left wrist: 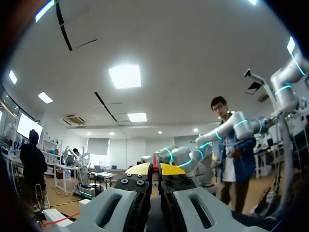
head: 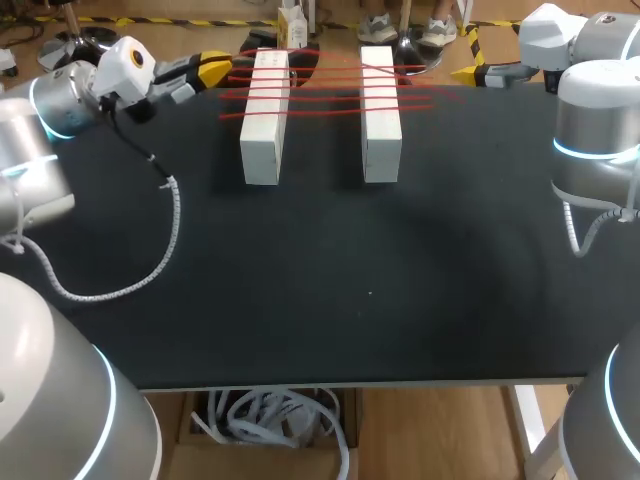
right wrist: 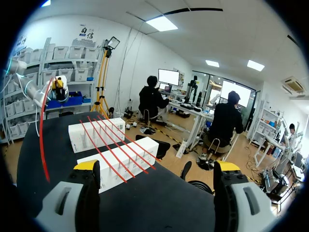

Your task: Grab the tape and strap the tape.

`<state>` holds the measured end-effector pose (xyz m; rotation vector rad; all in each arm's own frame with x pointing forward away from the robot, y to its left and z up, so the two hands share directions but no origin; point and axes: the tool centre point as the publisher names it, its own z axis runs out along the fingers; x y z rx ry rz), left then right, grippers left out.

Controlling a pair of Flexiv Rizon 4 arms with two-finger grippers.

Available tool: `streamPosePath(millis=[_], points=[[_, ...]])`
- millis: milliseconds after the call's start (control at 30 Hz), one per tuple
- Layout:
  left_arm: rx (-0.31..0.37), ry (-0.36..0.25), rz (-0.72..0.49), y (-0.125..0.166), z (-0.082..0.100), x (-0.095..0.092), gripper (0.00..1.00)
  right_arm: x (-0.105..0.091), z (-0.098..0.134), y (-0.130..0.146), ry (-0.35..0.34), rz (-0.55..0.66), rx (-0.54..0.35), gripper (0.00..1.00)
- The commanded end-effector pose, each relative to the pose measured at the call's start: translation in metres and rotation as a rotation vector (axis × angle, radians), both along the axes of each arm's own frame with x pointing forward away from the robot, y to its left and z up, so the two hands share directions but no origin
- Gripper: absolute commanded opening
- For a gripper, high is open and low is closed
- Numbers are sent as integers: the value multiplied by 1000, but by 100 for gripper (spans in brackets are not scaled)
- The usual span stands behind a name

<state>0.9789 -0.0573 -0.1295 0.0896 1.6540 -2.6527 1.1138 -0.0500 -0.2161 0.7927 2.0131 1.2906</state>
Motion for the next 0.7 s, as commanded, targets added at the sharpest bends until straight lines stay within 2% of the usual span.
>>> streamPosePath(millis=[33,367,467,700], points=[[-3,12,46,-5,9,-12,0,0,0,0,0,0,0,100],[-21,0,37,-3,19,-15,0,0,0,0,0,0,0,100],[-40,-5,49,-2,19,-13,0,0,0,0,0,0,0,100],[-40,-5,49,-2,19,-13,0,0,0,0,0,0,0,100]])
